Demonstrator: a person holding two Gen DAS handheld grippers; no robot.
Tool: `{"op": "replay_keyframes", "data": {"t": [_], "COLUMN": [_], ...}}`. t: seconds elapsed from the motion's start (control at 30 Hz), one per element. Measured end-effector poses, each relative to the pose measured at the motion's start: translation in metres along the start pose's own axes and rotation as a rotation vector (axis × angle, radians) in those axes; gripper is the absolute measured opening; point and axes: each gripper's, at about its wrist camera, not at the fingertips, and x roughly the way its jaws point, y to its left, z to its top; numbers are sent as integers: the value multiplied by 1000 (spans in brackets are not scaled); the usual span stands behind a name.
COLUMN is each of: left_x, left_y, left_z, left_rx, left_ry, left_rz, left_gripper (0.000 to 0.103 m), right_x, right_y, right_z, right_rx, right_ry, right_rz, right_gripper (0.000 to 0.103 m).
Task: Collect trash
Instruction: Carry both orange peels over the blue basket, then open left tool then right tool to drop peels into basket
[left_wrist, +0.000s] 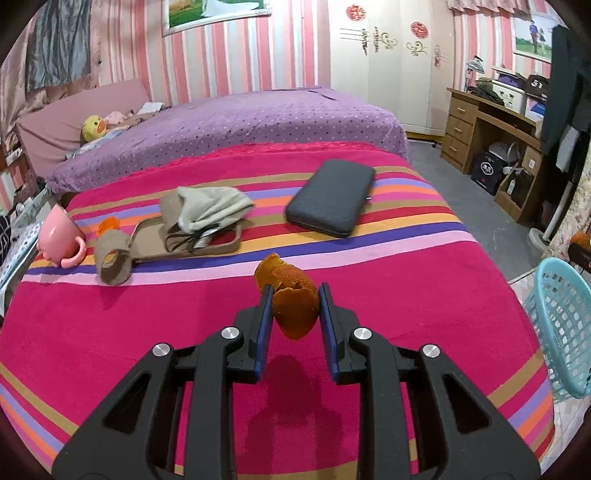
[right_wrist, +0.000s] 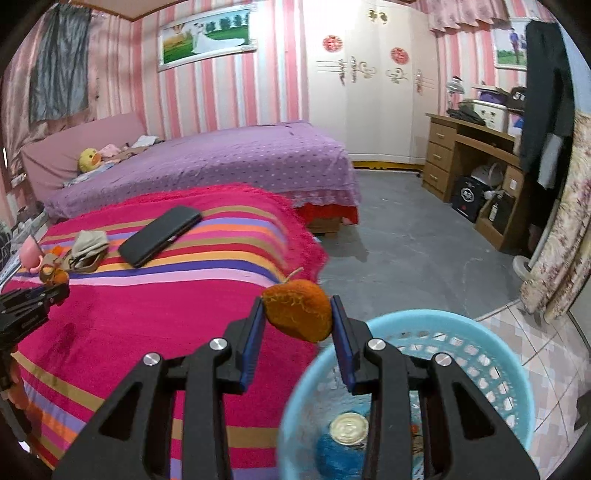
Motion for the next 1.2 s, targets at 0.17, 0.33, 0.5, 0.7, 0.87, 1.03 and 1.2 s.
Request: {"op": "replay_keyframes", "data": {"t": [0.17,0.33,0.5,0.7,0.87,1.03,1.2], "left_x": [-11,-16,-21,-24,-25,-21,-22], "left_y": [-28,-56,-96,-156,-201,-242,-268], "left_z": [3,9,14,8,-4,-18,-24], "left_rx": [33,63,63,102,115,144,151], "left_ry": [-29,-55,-61,-59,-37,-3,17], "left_rz": [-5,-17,-63,-118,-185,-224,-259], "left_gripper": [23,23,23,23,24,24,24], "right_x": [-3,-3,-13,-22,-29,-35,-38], "right_y": [-27,-50,-79,-112,-136,-153,-164], "right_z": [-2,-5,-7,-16,-25,-33,-36], "right_rx": [9,-4,22,22,36,62,92], "right_ry": [-1,18,6,4,3,-2,-18], "right_rz": [-33,-83,-105,-128,-148,-158,-158], "right_gripper": [35,35,35,35,35,35,35]}}
